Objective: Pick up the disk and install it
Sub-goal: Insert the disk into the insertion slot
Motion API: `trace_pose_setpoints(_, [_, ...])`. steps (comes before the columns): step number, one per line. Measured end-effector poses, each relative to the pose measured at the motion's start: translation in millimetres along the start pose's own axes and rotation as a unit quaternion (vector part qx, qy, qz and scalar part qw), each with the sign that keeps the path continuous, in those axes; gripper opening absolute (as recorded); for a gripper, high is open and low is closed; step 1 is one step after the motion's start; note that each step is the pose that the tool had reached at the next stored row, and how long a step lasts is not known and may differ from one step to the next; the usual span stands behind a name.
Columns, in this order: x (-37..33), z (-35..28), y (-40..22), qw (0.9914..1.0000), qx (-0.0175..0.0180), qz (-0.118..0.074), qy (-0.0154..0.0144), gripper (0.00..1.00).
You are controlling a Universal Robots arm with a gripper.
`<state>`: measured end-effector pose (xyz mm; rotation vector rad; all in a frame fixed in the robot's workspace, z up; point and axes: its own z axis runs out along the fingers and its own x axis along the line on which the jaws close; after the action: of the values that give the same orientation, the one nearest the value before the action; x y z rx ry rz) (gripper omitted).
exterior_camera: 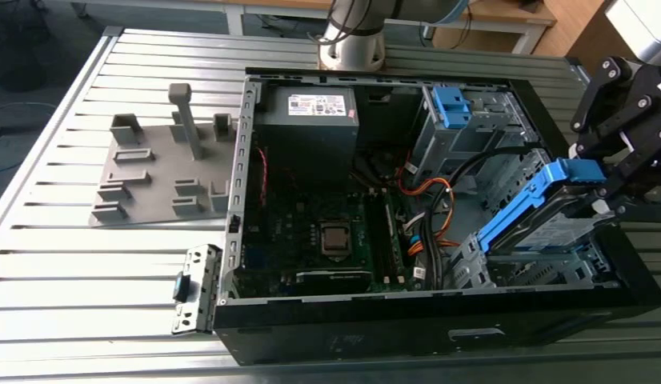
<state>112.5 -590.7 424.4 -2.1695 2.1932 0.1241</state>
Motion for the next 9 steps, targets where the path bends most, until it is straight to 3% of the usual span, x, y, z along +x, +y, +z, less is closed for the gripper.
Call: trace_pose_setpoints(9, [0.2,1.8,0.0,1.00000,0.0000,0.000,0.0000,0.36])
